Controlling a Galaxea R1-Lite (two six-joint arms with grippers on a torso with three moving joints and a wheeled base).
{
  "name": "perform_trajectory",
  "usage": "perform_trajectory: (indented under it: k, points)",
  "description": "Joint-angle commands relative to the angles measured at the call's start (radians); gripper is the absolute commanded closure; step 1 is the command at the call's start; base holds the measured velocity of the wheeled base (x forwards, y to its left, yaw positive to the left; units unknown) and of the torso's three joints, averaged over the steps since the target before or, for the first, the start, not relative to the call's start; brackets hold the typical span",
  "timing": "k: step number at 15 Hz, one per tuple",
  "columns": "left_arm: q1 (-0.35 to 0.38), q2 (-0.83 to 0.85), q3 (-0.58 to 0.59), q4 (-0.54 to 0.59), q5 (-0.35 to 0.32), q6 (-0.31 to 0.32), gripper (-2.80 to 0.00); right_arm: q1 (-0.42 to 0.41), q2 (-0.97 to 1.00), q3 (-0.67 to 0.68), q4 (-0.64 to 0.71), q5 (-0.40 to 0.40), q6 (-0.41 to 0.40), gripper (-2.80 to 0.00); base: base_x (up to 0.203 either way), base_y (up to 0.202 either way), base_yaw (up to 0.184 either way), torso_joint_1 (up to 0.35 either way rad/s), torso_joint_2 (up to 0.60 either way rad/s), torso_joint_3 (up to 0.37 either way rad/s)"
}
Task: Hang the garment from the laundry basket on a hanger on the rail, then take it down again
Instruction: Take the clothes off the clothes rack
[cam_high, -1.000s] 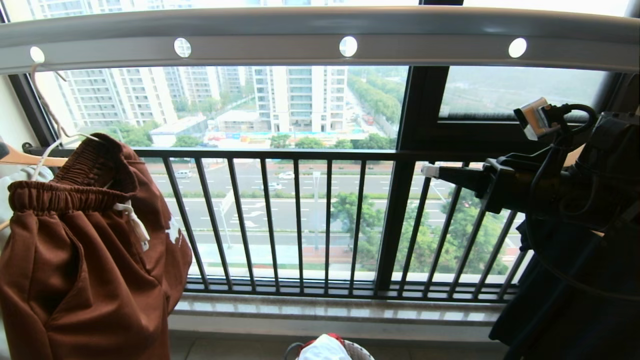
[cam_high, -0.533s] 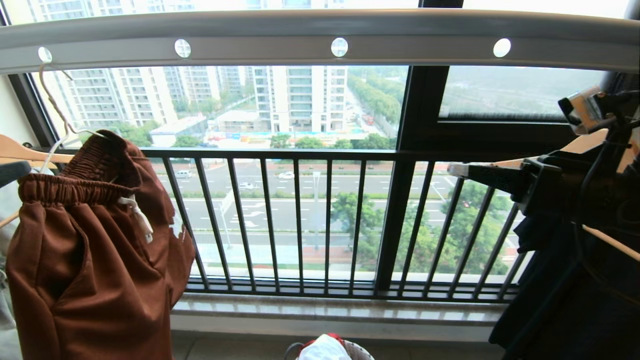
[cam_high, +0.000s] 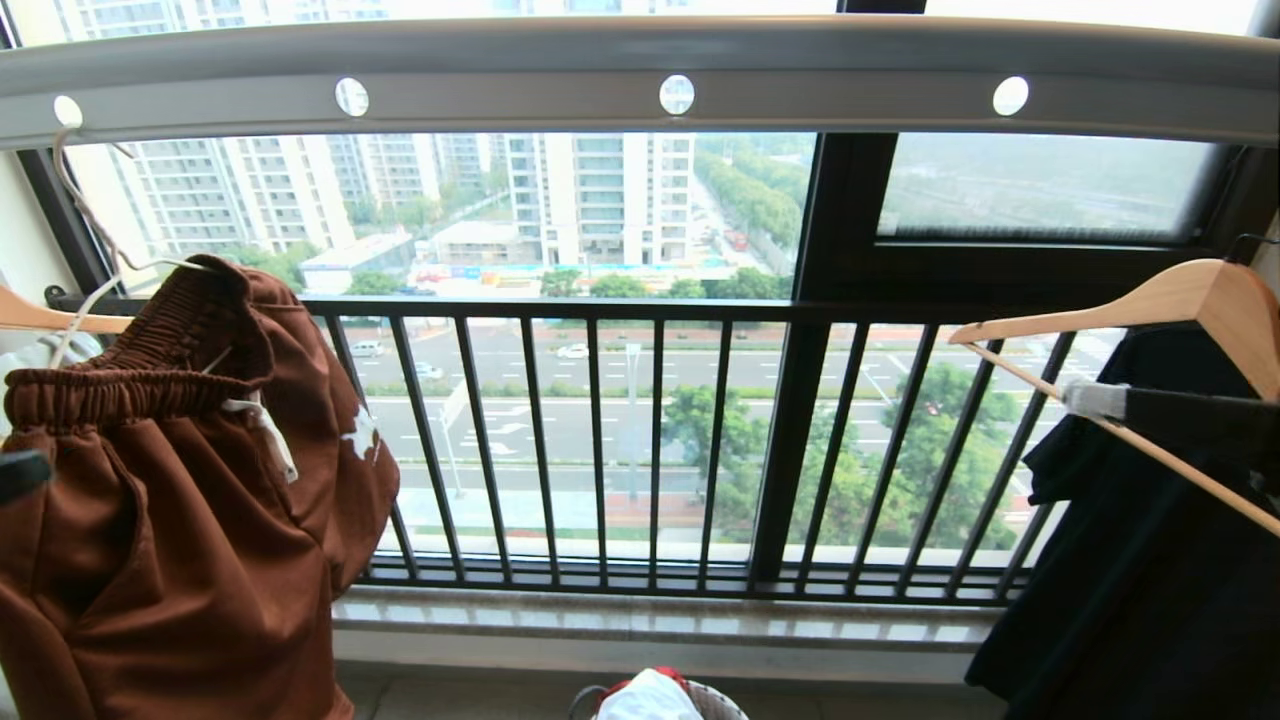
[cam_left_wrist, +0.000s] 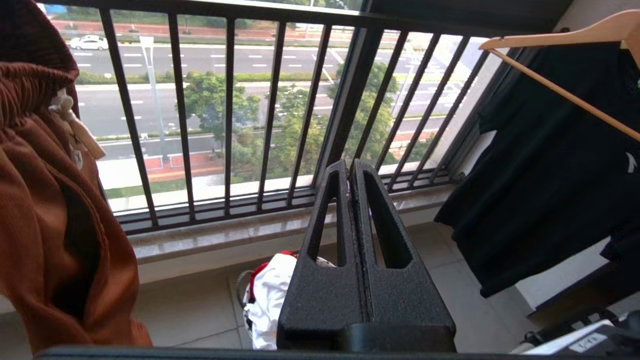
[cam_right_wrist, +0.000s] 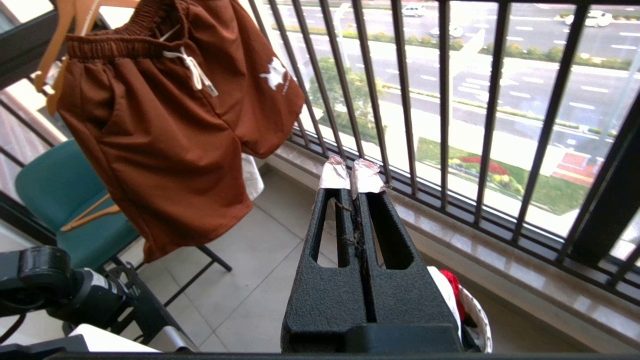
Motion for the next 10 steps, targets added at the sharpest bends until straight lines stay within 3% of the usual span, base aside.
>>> perform_trajectory:
  k: [1,5,8,10]
  points:
    - [-0.010,-0.153,0.047,0.039,-0.011,-0.010,0.00,0.000,-0.192,0.012,0.109,-0.050,-0.004,0.00,0.000,0.000,0.000,0.000,0.00,0.000]
    - [0.108,-0.294,0.130,0.064,0.063,-0.015,0.00,0.000,-0.447,0.013,0.371,-0.171,-0.010,0.00,0.000,0.000,0.000,0.000,0.00,0.000]
    - [0.224,-0.362,0.174,0.065,0.076,-0.021,0.00,0.000,-0.597,0.012,0.549,-0.281,-0.012,0.00,0.000,0.000,0.000,0.000,0.00,0.000]
    - [0.251,-0.420,0.214,0.065,0.074,-0.022,0.00,-0.003,-0.686,0.013,0.643,-0.348,-0.028,0.00,0.000,0.000,0.000,0.000,0.00,0.000]
